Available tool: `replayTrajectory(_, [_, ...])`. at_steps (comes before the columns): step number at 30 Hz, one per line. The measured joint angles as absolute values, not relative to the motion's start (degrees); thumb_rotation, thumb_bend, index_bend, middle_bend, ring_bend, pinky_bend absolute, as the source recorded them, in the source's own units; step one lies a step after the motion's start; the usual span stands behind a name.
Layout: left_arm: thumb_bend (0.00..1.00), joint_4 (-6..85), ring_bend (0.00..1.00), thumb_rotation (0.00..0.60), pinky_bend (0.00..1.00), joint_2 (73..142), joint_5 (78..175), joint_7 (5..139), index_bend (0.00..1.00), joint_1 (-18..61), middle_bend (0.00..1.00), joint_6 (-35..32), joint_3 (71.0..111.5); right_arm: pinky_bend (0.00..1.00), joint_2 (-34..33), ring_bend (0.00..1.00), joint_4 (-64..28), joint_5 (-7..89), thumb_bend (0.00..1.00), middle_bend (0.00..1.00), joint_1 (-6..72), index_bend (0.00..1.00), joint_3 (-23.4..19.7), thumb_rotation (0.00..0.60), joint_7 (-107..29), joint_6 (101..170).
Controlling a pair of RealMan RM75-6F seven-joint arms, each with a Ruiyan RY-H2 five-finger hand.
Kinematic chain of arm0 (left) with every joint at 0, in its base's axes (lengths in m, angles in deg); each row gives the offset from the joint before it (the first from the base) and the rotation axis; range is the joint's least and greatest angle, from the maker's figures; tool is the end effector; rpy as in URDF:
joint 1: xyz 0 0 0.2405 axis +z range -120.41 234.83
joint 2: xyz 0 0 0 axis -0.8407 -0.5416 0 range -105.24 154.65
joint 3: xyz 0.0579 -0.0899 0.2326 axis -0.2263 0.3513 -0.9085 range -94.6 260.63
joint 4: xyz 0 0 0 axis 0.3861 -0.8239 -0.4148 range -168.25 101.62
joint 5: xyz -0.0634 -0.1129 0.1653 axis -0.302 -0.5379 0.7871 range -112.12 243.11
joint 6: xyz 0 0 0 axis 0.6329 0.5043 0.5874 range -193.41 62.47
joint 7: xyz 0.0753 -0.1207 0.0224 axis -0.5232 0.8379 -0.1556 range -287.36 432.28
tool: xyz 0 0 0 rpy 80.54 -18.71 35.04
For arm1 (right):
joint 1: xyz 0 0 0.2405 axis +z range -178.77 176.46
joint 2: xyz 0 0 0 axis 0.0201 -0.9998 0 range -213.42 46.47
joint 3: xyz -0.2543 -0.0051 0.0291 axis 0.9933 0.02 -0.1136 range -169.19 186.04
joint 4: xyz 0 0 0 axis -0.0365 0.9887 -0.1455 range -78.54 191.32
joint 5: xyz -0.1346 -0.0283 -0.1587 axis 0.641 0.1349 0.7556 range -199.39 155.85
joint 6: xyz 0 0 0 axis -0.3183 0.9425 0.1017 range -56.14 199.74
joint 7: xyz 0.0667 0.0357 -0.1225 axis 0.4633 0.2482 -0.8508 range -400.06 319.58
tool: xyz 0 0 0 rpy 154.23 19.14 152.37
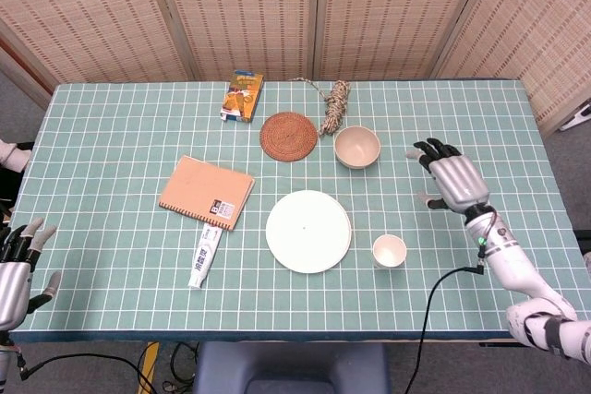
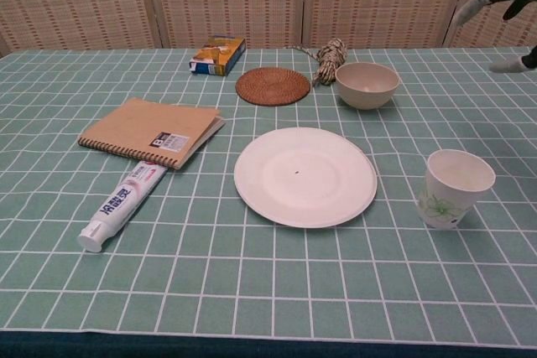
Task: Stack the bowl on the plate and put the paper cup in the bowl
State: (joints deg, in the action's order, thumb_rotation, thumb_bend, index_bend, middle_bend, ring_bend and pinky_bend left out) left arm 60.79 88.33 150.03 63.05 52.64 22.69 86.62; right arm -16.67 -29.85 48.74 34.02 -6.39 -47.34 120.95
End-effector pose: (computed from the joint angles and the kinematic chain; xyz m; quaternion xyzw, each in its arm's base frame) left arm -0.3058 0.1815 0.1692 -0.5980 -0.3335 -0.3596 0.6340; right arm -0.2183 -0.3694 0.1200 0.7135 -0.3628 0.3416 0.4925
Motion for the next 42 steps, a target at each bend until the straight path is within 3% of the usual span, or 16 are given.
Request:
replayTrajectory(11, [0.34, 61.0, 0.10, 0.600, 0.07, 87.4, 149.6, 63.8, 0.15, 53.7, 0.08, 23.6, 86.6, 0.12, -6.4, 0.05, -16.9, 42.2, 0.28, 0.12, 43.4, 0.22, -7.2, 0.600, -51.2, 113.0])
replayTrajectory(27, [0.34, 59.8, 0.10, 0.600, 0.07, 87.3, 149.2, 65.2, 0.15, 54.8, 0.08, 24.1, 86.4, 0.12, 9.0, 0.05, 4.8, 34.5, 0.28, 0.15, 53.1, 0.34, -7.2, 0.600, -54.1, 105.6])
replayTrajectory(42, [0.34, 58.5, 0.10, 0.600, 0.07, 87.5, 148.1, 66.4, 0.15, 55.7, 0.08, 23.8, 86.3, 0.12, 17.7, 0.05, 18.4, 32.0, 0.29, 0.22, 58.4, 0.46, -7.5, 0.600, -54.7, 101.0])
